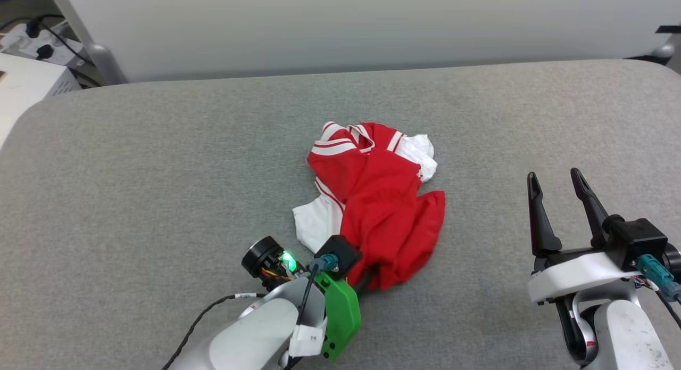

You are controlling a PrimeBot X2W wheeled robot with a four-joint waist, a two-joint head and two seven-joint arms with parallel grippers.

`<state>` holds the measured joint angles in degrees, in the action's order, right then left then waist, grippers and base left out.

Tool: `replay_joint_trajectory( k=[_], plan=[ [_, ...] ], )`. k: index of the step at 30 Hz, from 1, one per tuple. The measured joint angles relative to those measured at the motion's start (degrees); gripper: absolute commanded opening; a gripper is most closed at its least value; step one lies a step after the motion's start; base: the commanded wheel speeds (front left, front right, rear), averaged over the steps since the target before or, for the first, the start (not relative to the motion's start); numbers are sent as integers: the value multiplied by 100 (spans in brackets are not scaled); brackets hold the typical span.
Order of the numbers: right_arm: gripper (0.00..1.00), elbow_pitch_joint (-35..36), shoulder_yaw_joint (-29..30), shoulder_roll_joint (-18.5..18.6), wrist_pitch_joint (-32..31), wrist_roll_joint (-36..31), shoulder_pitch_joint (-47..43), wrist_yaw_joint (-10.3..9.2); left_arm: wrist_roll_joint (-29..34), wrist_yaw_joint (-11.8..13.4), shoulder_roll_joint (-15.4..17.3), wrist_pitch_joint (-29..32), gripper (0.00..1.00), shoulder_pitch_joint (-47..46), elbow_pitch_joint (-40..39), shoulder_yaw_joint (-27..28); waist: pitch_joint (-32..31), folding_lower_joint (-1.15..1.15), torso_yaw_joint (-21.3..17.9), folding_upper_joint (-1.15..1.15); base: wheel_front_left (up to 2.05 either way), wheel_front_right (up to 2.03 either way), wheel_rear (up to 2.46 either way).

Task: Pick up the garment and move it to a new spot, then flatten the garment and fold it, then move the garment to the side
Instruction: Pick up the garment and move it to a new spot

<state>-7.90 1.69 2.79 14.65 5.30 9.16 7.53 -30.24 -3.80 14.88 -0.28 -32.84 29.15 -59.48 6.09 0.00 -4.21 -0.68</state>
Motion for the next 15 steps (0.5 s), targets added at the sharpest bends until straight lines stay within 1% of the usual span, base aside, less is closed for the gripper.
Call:
replay_joint_trajectory(
  k=[6, 11, 13, 15],
  plan=[
    [100, -35, -15, 0, 0, -16, -105, 0, -2, 11, -86, -376, 100, 13, 23, 27, -181, 0, 202, 0, 0, 0, 0],
    [100, -56, 57, -2, 0, -54, -238, 0, -78, 164, -30, -749, 100, 13, -246, 316, -369, 0, 377, 0, 0, 0, 0],
    [100, -55, 107, -1, 0, -62, -289, 0, -119, 327, 69, -891, 100, 14, -442, 506, -462, 0, 474, 0, 0, 0, 0],
    [100, -42, 140, 2, 0, -70, -330, 0, -138, 517, 248, -1040, 100, 15, -557, 726, -533, 0, 555, 0, 0, 0, 0]
  ],
)
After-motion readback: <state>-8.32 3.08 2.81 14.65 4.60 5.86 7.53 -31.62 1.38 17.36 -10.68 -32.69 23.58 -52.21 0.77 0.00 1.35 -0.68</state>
